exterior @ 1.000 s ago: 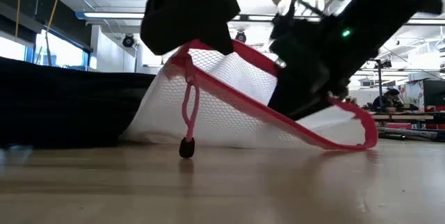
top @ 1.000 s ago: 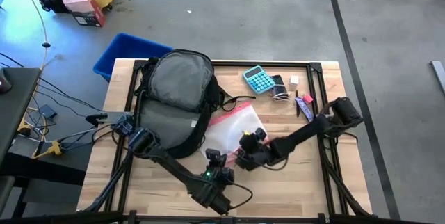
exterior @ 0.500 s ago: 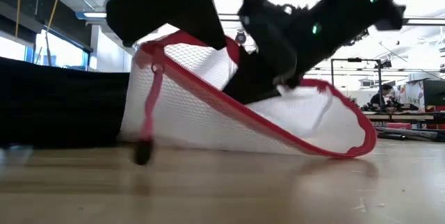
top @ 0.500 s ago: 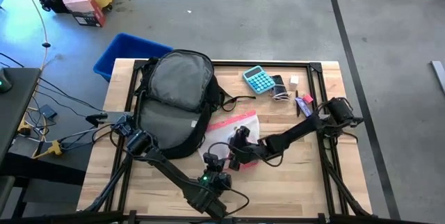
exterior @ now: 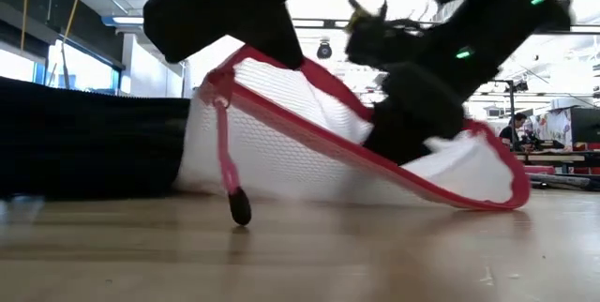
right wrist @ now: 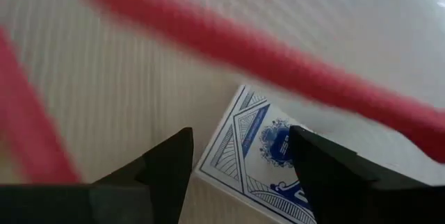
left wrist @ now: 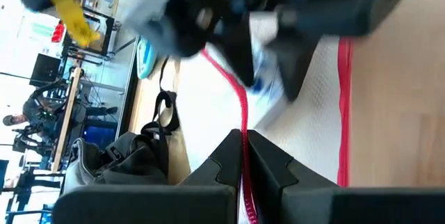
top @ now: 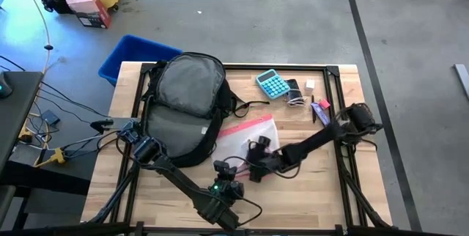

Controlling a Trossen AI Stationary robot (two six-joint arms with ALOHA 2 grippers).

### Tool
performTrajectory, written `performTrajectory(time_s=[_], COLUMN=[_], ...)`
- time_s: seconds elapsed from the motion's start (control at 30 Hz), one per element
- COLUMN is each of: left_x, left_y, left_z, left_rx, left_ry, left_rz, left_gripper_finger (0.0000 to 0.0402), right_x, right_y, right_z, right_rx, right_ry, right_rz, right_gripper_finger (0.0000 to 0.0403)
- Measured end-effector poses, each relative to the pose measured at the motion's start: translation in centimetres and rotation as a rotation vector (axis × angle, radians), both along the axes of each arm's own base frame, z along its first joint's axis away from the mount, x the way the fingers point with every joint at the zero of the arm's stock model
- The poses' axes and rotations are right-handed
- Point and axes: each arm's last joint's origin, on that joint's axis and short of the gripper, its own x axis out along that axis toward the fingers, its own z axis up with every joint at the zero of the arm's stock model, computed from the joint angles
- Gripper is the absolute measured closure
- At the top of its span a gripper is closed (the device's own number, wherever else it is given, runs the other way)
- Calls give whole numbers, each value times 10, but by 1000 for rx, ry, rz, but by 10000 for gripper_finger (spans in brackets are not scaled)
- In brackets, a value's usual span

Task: Unpack backpack
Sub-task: Remove the white game card in the pink zip bag

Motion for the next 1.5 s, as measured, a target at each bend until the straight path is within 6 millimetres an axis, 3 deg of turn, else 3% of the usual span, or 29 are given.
performTrajectory(time_s=[0.2,0.37,0.5,0.6,0.73,0.93,1.23,1.5], left_x=[1,1,2,2,2,3,3,3], left_y=[2,2,3,3,4,5,5,16], left_z=[0,0,0,-1,-1,-1,-1,-19], left_rx=[-1,-7,-7,-9,-11,-11,-20,2], left_ry=[1,6,6,8,10,11,-3,24], left_rz=[6,9,11,12,13,16,26,53], left_gripper_finger=[402,402,402,402,402,402,402,402], right_x=[-30,-44,-32,-20,-11,-6,-3,-11], right_y=[18,25,32,25,11,-1,-5,21], right_z=[37,41,31,17,-2,-6,-7,-7], right_rx=[17,30,-1,-26,-91,-145,-31,120], right_ry=[-2,-30,-111,-106,-82,-108,-32,53], right_rz=[3,-126,-100,-104,-176,-254,-195,-5], right_gripper_finger=[181,181,187,212,279,392,401,403])
